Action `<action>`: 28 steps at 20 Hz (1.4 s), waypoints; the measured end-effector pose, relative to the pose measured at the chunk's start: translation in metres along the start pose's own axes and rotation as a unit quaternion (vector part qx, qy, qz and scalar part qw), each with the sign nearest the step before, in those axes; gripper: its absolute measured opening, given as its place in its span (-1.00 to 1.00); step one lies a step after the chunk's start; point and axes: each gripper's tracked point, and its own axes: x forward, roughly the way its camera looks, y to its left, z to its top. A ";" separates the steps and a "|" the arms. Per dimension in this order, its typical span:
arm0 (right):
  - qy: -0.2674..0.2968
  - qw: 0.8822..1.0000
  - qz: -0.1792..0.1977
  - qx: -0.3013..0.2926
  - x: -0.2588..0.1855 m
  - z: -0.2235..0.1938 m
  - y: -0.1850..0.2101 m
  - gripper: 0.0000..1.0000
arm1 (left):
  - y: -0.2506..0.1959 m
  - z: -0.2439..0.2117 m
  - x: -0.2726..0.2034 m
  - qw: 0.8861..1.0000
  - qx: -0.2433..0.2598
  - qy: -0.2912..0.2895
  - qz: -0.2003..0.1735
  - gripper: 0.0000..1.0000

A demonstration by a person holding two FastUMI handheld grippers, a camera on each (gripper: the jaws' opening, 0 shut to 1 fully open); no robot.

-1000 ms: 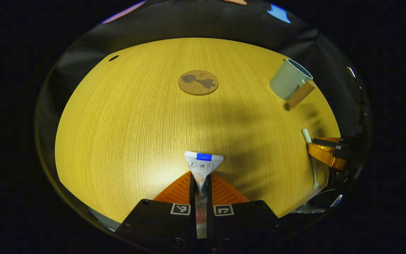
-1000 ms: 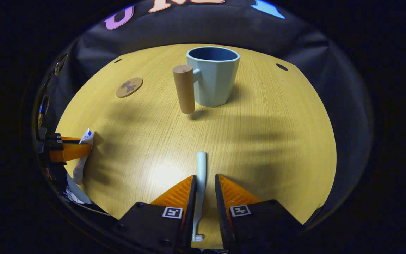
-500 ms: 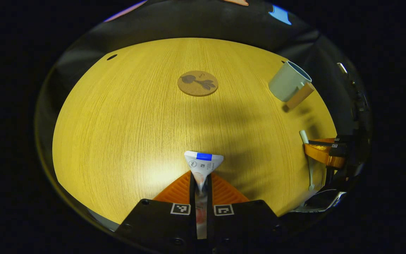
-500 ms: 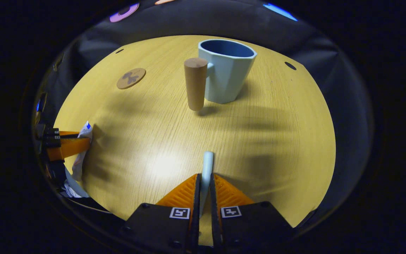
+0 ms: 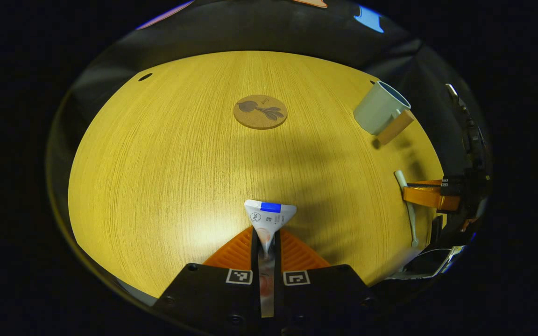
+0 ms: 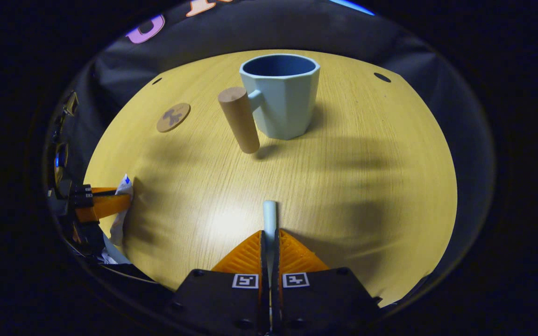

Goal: Put the toothbrush and toothpaste on the desktop into the cup, then pick up the cup and place it on the coaster on the desktop.

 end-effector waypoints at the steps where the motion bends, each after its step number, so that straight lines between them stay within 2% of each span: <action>1: -0.013 1.000 -0.001 0.002 -0.002 0.004 0.000 -0.91 | 0.000 0.000 0.000 1.000 0.001 0.001 0.000 -0.81; 5: -0.044 0.999 0.015 0.012 -0.012 0.013 0.008 -0.95 | 0.000 0.000 0.001 1.000 -0.001 0.001 -0.002 -0.81; 9: -0.077 0.996 0.028 0.020 -0.030 0.023 0.010 -0.91 | 0.001 0.000 0.001 1.000 0.000 0.003 -0.004 -0.81; 12: -0.130 0.991 0.027 0.025 -0.056 0.045 0.010 -0.91 | 0.000 0.000 0.001 1.000 -0.002 0.001 -0.004 -0.79; 13: -0.151 0.988 0.027 0.023 -0.065 0.056 0.011 -0.96 | 0.000 0.000 0.002 1.000 -0.006 0.000 -0.003 -0.79; 15: -0.187 0.982 0.027 0.023 -0.084 0.079 0.011 -0.91 | 0.000 0.000 0.002 1.000 -0.011 -0.003 -0.001 -0.79; 22: -0.292 0.954 0.046 0.058 -0.130 0.169 0.015 -0.91 | 0.000 0.000 0.002 1.000 -0.001 0.000 0.000 -0.79; 24: -0.328 0.940 0.058 0.069 -0.141 0.198 0.016 -0.91 | 0.000 0.001 0.002 1.000 -0.001 0.001 -0.001 -0.79; 28: -0.391 0.916 0.046 0.080 -0.148 0.249 0.002 -0.91 | 0.000 0.002 0.001 1.000 0.000 0.005 -0.003 -0.79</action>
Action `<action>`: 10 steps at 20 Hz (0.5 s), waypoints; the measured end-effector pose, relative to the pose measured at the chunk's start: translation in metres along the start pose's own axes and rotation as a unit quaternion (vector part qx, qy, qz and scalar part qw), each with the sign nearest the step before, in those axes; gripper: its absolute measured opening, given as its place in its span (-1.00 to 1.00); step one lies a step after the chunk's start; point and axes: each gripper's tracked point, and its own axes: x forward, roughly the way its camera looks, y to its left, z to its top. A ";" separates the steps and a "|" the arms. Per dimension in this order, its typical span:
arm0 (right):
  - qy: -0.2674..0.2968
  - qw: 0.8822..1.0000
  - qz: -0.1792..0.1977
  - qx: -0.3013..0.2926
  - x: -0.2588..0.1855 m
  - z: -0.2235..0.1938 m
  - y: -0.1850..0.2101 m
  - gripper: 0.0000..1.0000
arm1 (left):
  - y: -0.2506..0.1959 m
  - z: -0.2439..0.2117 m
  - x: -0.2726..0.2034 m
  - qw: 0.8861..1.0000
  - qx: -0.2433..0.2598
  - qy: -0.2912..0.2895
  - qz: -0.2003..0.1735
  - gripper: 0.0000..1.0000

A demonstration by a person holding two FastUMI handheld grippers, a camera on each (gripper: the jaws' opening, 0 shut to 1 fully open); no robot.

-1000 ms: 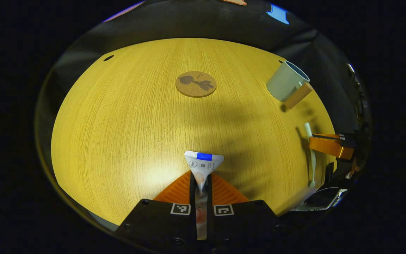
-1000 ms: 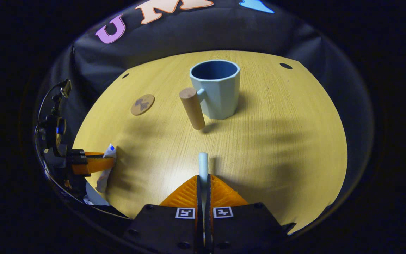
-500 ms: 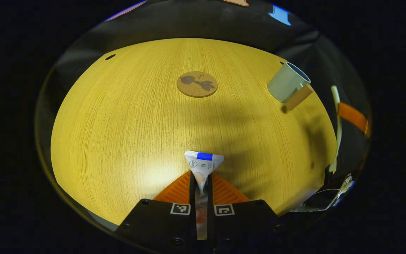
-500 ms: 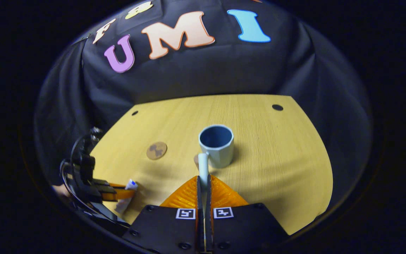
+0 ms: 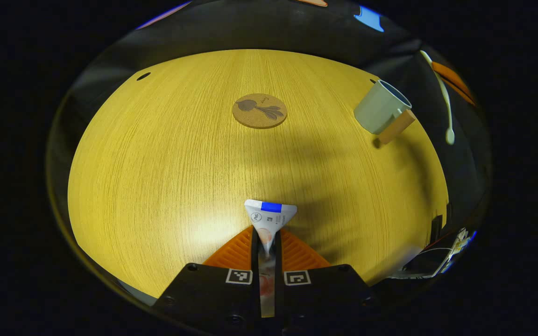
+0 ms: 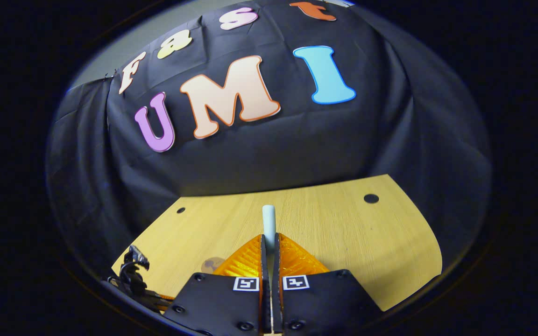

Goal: Put the toothbrush and toothpaste on the desktop into the cup, then pick up the cup and place it on the coaster on the desktop.

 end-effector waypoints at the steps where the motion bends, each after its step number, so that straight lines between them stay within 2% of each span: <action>1: -0.009 1.000 -0.003 0.009 0.008 0.005 -0.002 -0.91 | 0.000 0.000 0.000 1.000 0.001 0.001 -0.001 -0.79; 6: -0.050 0.998 -0.021 0.024 0.035 0.024 -0.010 -0.91 | 0.000 0.001 0.000 1.000 -0.001 0.003 -0.012 -0.79; 10: -0.077 0.996 -0.032 0.012 0.056 0.023 -0.013 -0.92 | 0.000 0.002 -0.001 1.000 -0.003 0.005 -0.023 -0.79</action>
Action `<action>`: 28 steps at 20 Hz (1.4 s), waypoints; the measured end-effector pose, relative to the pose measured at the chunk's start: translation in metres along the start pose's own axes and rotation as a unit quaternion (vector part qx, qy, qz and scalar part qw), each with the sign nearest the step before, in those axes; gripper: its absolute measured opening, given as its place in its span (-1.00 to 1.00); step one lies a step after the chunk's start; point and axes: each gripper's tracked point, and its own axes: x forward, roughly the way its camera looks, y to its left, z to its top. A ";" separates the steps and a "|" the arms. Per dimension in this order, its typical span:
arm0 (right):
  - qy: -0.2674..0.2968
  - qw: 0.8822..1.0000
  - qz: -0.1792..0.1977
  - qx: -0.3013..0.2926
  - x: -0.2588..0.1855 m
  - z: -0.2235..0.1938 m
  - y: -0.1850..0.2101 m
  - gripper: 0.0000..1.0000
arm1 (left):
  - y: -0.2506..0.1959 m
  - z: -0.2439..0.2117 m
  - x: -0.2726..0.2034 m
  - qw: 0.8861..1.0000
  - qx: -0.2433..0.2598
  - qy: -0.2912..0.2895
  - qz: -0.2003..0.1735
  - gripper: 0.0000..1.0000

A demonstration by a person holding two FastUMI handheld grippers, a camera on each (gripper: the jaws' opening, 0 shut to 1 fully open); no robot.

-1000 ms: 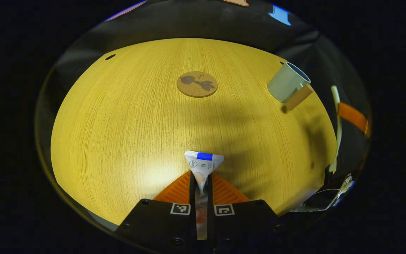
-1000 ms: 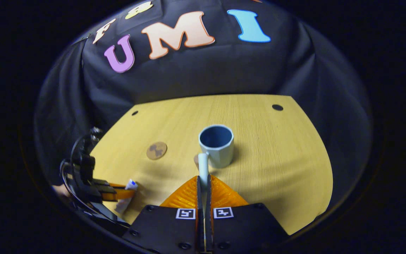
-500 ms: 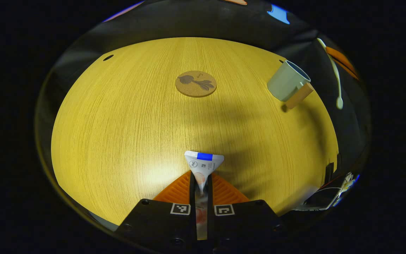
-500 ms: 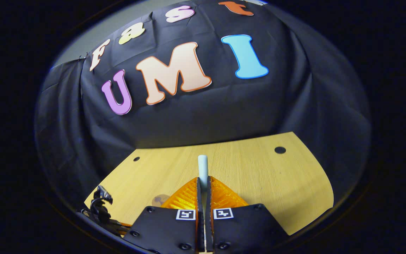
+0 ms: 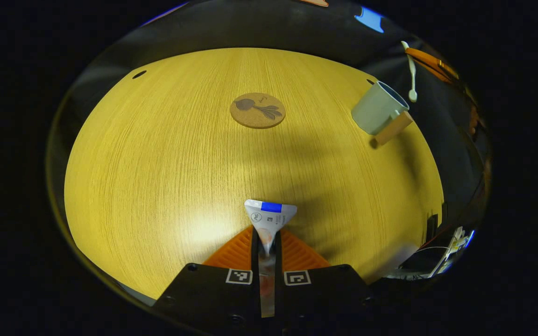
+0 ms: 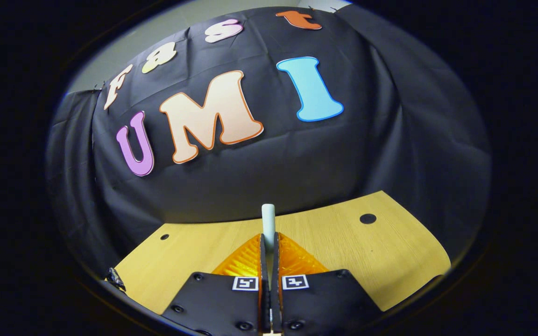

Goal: Put the toothbrush and toothpaste on the desktop into the cup, then pick up the cup and place it on the coaster on the desktop.

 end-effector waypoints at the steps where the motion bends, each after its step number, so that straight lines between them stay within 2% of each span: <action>1: -0.005 1.000 -0.002 -0.012 0.004 -0.003 0.001 -0.92 | 0.000 0.000 0.000 1.000 -0.001 -0.001 -0.002 -0.79; 5: -0.015 0.998 -0.015 -0.052 0.007 -0.023 0.002 -0.91 | 0.000 0.001 -0.001 1.000 -0.005 -0.003 -0.010 -0.79; 14: 0.039 0.996 -0.058 -0.047 0.005 -0.077 -0.023 -0.91 | -0.002 0.003 -0.003 1.000 -0.012 -0.007 -0.009 -0.79; 19: 0.064 0.996 -0.037 -0.040 -0.008 -0.088 -0.014 -0.79 | -0.002 0.004 -0.002 1.000 -0.013 -0.013 -0.005 -0.80; 23: 0.068 0.997 -0.023 -0.036 -0.031 -0.080 -0.011 0.00 | -0.003 0.006 -0.004 1.000 -0.013 -0.020 -0.003 -0.85; 24: 0.066 0.997 -0.020 -0.032 -0.038 -0.078 -0.012 0.39 | -0.003 0.008 -0.004 1.000 -0.011 -0.024 -0.001 -0.85; 25: 0.064 0.997 -0.023 -0.031 -0.045 -0.075 -0.017 0.40 | -0.004 0.009 -0.003 1.000 -0.007 -0.027 0.000 -0.90; 26: 0.064 0.997 -0.027 -0.028 -0.054 -0.073 -0.023 0.31 | -0.003 0.009 -0.003 1.000 -0.001 -0.027 0.003 -0.92; 27: 0.065 0.997 -0.030 -0.023 -0.064 -0.072 -0.029 0.40 | -0.004 0.010 -0.002 1.000 0.004 -0.027 0.004 -0.95; 28: 0.067 0.997 -0.032 -0.018 -0.073 -0.073 -0.035 0.41 | -0.005 0.011 -0.001 1.000 0.007 -0.026 0.006 -0.95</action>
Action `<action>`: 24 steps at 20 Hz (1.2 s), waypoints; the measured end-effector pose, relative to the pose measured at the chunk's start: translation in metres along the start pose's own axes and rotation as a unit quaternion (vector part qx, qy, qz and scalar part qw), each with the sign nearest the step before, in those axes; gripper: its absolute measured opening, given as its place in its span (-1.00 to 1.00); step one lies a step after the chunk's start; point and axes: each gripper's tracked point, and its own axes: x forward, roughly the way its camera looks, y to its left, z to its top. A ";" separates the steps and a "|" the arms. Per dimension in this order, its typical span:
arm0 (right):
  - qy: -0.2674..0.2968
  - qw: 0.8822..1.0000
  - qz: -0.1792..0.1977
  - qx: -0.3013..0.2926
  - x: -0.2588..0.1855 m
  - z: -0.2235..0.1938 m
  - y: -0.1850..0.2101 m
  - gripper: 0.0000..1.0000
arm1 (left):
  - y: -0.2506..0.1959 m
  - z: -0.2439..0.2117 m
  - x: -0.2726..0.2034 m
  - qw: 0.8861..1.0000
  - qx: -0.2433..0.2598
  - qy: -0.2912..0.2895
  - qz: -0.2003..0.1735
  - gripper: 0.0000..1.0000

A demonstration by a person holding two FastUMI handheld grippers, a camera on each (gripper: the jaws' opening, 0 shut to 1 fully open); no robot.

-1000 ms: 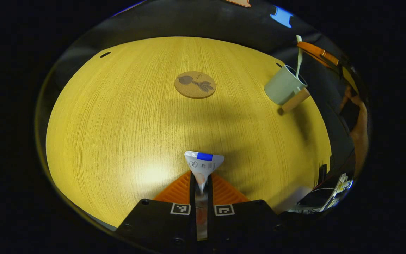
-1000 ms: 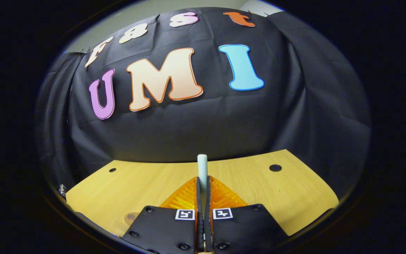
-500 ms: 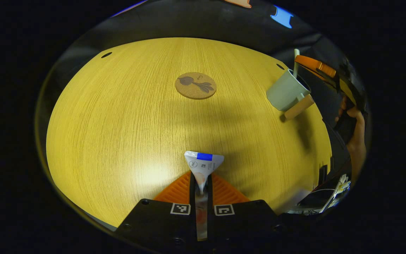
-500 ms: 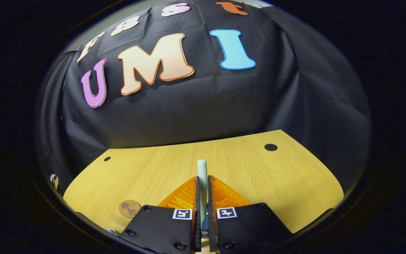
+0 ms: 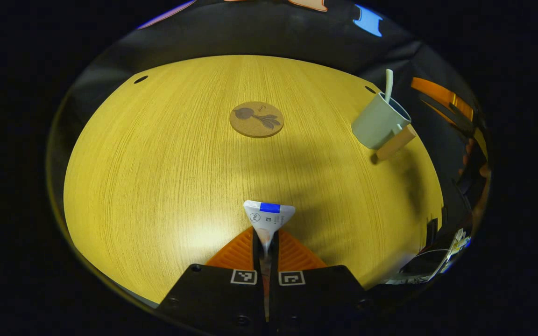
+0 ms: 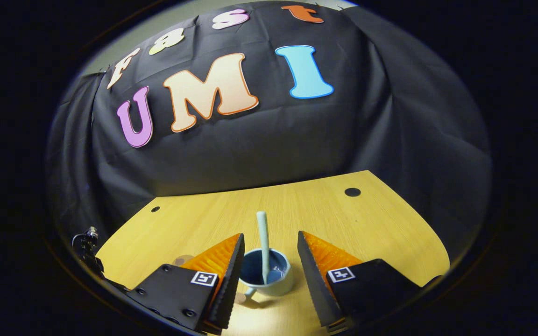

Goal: Put the toothbrush and toothpaste on the desktop into the cup, then pick up the cup and place it on the coaster on the desktop.

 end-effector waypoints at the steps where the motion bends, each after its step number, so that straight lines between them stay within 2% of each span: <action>1: 0.001 1.000 -0.004 0.003 -0.009 -0.003 -0.007 0.41 | 0.001 -0.001 0.000 1.000 0.001 0.002 0.003 -0.95; 7: 0.029 0.999 -0.035 -0.001 -0.051 -0.034 -0.054 0.41 | -0.027 0.027 -0.010 0.999 0.016 -0.036 -0.019 -0.95; 13: 0.040 0.997 -0.068 0.005 -0.083 -0.057 -0.081 0.41 | -0.074 0.094 -0.033 0.989 0.046 -0.124 -0.060 -0.96; 17: 0.048 0.996 -0.080 0.005 -0.103 -0.070 -0.089 0.41 | -0.122 0.155 -0.049 0.973 0.043 -0.193 -0.122 -0.95; 21: 0.058 0.993 -0.101 0.013 -0.122 -0.080 -0.105 0.41 | -0.176 0.206 -0.071 0.953 0.085 -0.237 -0.167 -0.96; 24: 0.064 0.991 -0.117 0.027 -0.132 -0.088 -0.117 0.41 | -0.204 0.234 -0.062 0.941 0.120 -0.255 -0.189 -0.96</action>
